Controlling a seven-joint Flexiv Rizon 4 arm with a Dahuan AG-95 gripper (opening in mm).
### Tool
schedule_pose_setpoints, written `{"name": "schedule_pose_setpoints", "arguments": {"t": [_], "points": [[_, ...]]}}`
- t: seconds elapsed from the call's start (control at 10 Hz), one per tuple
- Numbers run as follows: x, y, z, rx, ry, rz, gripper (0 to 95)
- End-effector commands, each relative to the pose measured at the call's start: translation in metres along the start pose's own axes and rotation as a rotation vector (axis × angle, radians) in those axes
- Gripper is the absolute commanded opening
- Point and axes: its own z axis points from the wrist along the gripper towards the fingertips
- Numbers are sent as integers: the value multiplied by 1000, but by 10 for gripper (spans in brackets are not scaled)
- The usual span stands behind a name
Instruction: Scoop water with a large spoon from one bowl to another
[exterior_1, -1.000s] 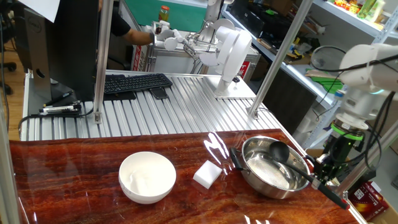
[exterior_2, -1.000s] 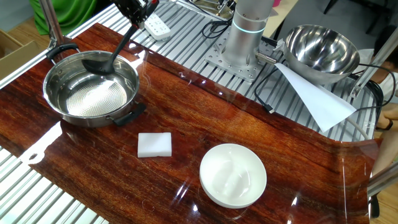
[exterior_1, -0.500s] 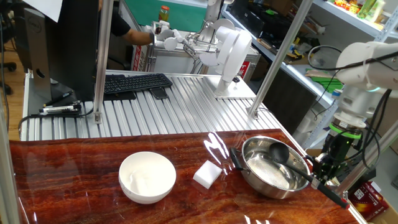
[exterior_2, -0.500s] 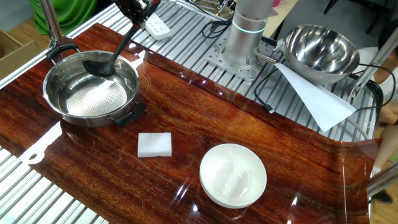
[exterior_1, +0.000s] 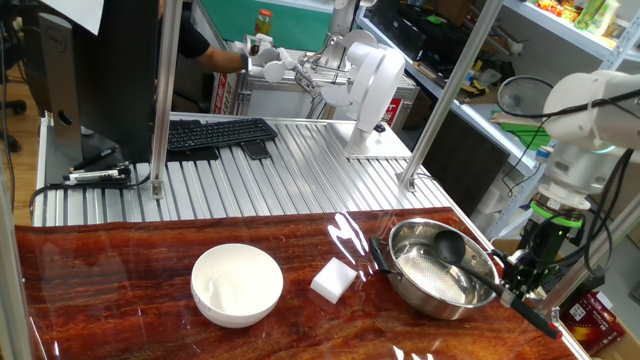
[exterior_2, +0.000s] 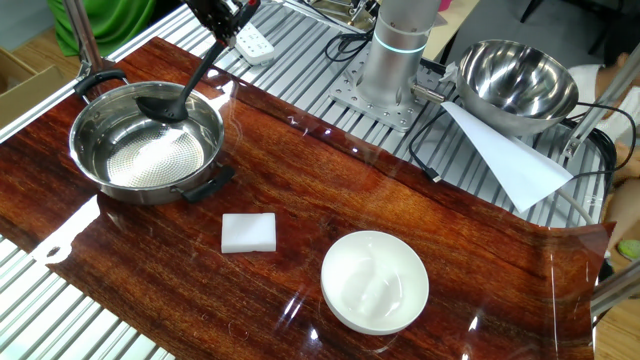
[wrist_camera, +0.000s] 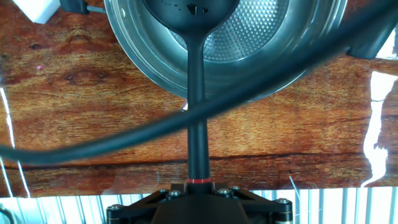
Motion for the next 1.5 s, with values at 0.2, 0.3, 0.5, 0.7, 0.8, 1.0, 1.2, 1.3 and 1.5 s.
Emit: {"name": "schedule_pose_setpoints", "arguments": {"t": [0.2, 0.3, 0.5, 0.7, 0.8, 1.0, 1.2, 1.3, 1.5], "points": [[-1, -1, -1, -5, 3, 3, 0], [-1, -1, -1, -6, -3, 4, 0], [-1, -2, 0, -5, -2, -1, 0], [-1, -2, 0, -6, -7, -6, 0], [-1, -2, 0, -7, -10, -7, 0], [-1, -2, 0, -2, 2, -4, 0], [-1, -2, 0, 14, 13, -7, 0], [-1, -2, 0, 16, 29, -7, 0], [-1, -2, 0, 47, 39, -14, 0]]}}
